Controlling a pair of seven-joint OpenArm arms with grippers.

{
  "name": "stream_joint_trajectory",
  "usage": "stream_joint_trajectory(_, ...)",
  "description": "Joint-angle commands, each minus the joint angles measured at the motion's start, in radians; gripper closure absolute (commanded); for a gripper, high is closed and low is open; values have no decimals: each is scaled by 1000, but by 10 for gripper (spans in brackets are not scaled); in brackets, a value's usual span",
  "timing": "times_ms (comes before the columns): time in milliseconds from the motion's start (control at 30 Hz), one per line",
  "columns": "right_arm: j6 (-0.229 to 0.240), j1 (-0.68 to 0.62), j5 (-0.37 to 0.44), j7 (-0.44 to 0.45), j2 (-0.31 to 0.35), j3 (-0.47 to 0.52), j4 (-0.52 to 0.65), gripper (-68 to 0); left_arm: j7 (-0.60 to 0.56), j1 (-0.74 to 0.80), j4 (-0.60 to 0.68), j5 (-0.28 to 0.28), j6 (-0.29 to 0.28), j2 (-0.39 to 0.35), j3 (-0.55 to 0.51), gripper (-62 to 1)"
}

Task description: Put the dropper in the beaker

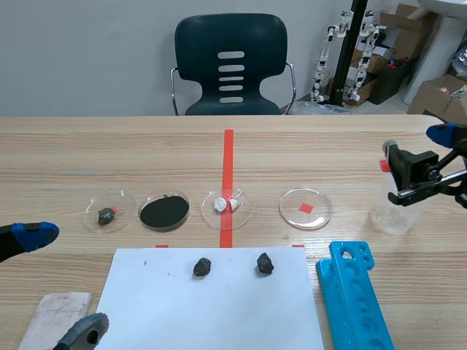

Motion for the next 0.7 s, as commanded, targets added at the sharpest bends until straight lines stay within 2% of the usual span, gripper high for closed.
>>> stream_joint_trajectory(0,1,9,16,16,13,1,12,-385,-18,0,22,-14,-1,2,-4,-623)
stream_joint_trajectory(533,1,9,16,16,13,1,12,-388,-18,0,22,-14,-1,2,-4,-623)
stream_joint_trajectory(667,3,9,16,16,13,1,12,-514,-18,0,22,-14,-1,2,-4,-623)
